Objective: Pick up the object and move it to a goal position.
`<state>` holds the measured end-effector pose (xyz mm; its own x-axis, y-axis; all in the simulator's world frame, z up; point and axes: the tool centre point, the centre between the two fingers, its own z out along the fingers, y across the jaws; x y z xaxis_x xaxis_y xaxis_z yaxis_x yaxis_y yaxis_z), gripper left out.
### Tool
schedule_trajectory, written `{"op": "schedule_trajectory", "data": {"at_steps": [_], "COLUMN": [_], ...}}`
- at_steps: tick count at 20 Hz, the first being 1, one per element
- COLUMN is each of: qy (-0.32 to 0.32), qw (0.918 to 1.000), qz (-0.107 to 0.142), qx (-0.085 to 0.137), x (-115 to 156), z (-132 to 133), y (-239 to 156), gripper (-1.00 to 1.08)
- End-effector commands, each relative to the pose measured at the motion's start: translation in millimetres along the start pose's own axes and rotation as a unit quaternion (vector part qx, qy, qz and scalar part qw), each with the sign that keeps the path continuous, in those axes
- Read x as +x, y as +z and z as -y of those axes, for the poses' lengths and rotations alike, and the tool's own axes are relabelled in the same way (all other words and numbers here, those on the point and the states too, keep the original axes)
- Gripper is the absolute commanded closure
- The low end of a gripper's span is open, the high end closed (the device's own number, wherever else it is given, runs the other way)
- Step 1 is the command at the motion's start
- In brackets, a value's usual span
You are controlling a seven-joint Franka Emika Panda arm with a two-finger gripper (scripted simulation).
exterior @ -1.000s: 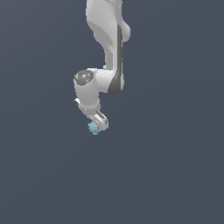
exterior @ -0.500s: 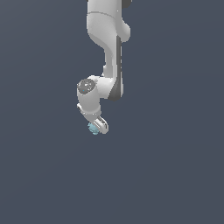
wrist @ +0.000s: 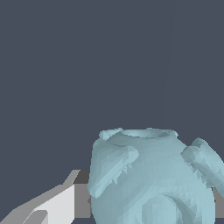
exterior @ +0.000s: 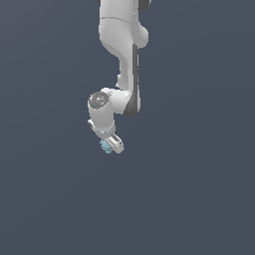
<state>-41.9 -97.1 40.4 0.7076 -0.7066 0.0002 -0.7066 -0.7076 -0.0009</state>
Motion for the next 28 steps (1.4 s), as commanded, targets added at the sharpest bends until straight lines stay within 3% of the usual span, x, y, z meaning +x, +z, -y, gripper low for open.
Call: {"op": "schedule_trajectory", "data": {"at_steps": [1, 14, 28], "qy": [0.000, 0.000, 0.000], "qw": [1.0000, 1.0000, 1.0000], "qz": [0.000, 0.000, 0.000], "qx": [0.000, 0.000, 0.000], "x": [0, 11, 61], "z": [-1, 10, 60], "y": [1, -7, -38], "gripper": [1.08, 1.08, 1.08]}}
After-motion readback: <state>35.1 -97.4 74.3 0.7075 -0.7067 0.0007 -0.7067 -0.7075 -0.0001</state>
